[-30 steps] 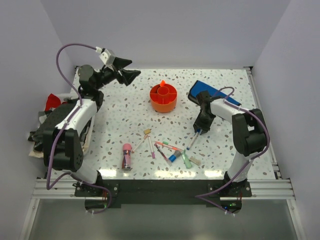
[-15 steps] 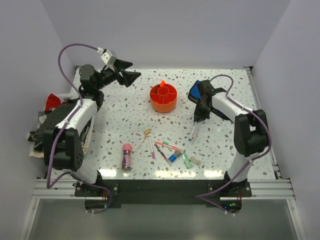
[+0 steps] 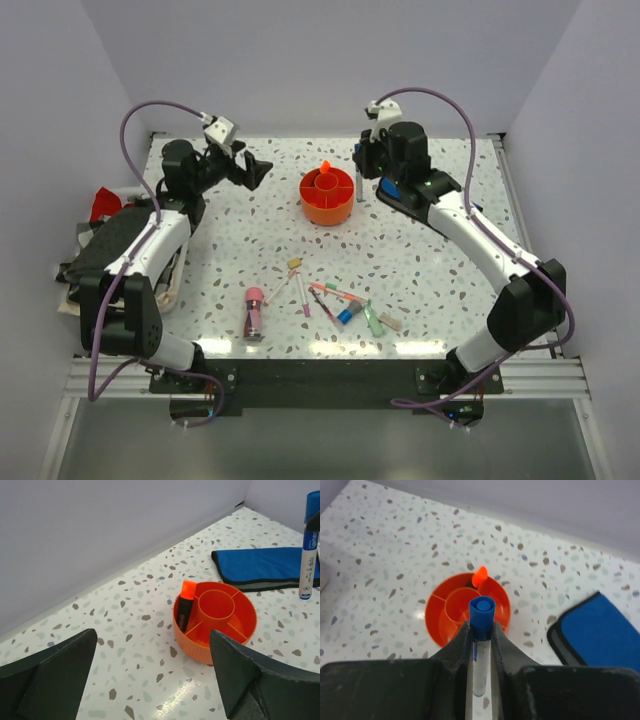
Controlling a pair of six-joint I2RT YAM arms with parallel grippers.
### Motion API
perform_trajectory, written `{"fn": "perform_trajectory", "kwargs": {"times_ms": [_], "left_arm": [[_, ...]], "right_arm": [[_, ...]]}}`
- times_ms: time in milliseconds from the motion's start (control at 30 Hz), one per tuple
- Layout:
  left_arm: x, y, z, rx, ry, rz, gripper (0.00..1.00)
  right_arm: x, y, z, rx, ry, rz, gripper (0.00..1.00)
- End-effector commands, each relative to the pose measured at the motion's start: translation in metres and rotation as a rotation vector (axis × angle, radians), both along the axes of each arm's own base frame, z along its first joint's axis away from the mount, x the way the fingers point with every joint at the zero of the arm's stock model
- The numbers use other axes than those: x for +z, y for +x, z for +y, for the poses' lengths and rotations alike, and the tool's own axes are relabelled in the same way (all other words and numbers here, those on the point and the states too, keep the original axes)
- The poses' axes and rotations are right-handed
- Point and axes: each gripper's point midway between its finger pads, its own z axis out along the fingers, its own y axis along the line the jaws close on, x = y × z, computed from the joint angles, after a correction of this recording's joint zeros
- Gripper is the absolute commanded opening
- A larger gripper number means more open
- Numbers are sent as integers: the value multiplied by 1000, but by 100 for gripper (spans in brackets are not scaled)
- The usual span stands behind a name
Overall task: Sort the stationery into containers
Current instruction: Place the stationery in the storage box.
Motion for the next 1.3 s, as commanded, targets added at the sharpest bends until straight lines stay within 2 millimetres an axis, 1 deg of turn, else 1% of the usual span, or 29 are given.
{"fn": "perform_trajectory", "kwargs": {"times_ms": [0, 67, 100, 133, 200, 233, 267, 300, 333, 367, 400, 433, 467, 533, 567, 600, 667, 700, 733, 767, 800, 900, 967, 1100, 1200, 1233, 1267], "left_arm": [[-17, 7, 26, 147, 69, 32, 100], [-21, 6, 29, 170, 59, 57, 100], [-27, 4, 29, 172, 54, 76, 100], [-28, 2, 29, 171, 48, 80, 100], [-36, -3, 29, 174, 41, 104, 100], [-37, -5, 29, 169, 40, 106, 100], [-39, -7, 28, 172, 19, 128, 100], [-44, -10, 27, 169, 15, 142, 100], [-46, -12, 27, 166, 15, 149, 100], [-47, -13, 26, 161, 13, 153, 100], [-51, -15, 25, 155, 9, 166, 100], [-52, -15, 24, 152, 6, 171, 100], [-54, -16, 24, 150, 3, 177, 100], [-55, -16, 21, 141, -9, 183, 100], [-56, -16, 21, 141, -12, 189, 100], [-54, -14, 21, 138, -13, 185, 100], [-57, -12, 21, 140, -12, 192, 100], [-54, -9, 21, 141, -12, 186, 100], [-55, -7, 22, 144, -10, 189, 100], [-55, -6, 22, 148, -7, 188, 100], [-53, -3, 23, 151, -6, 182, 100], [-56, 1, 23, 152, -2, 189, 100], [-60, 2, 22, 149, -6, 207, 100], [-64, 2, 21, 145, -10, 217, 100], [-65, 3, 22, 147, 4, 209, 100], [-66, 3, 23, 149, 11, 209, 100], [-67, 5, 25, 160, 22, 206, 100]], "right_arm": [[48, 35, 28, 7, 13, -265, 0], [46, 45, 40, 9, 21, -279, 0], [46, 50, 43, 5, 25, -289, 0], [43, 58, 49, 2, 30, -301, 0], [43, 67, 59, -8, 45, -319, 0], [44, 75, 66, -15, 51, -328, 0], [43, 78, 74, -10, 58, -330, 0], [45, 82, 76, -24, 62, -339, 0], [60, 86, 81, -26, 85, -370, 0], [51, 92, 87, -29, 85, -361, 0], [52, 95, 89, -31, 88, -365, 0], [59, 100, 91, -39, 101, -379, 0], [49, 104, 95, -39, 99, -366, 0], [49, 110, 97, -44, 107, -365, 0], [45, 112, 99, -47, 111, -356, 0], [35, 114, 101, -48, 105, -340, 0], [28, 116, 102, -52, 109, -325, 0], [22, 118, 102, -55, 104, -314, 0], [15, 119, 103, -56, 103, -302, 0], [12, 119, 103, -59, 102, -297, 0], [3, 121, 106, -58, 97, -284, 0], [-9, 125, 107, -60, 98, -273, 0], [-20, 128, 111, -61, 97, -257, 0], [-32, 130, 114, -57, 92, -239, 0], [-41, 127, 116, -51, 87, -217, 0], [-42, 126, 114, -60, 83, -212, 1], [-39, 125, 112, -64, 87, -212, 6]]}}
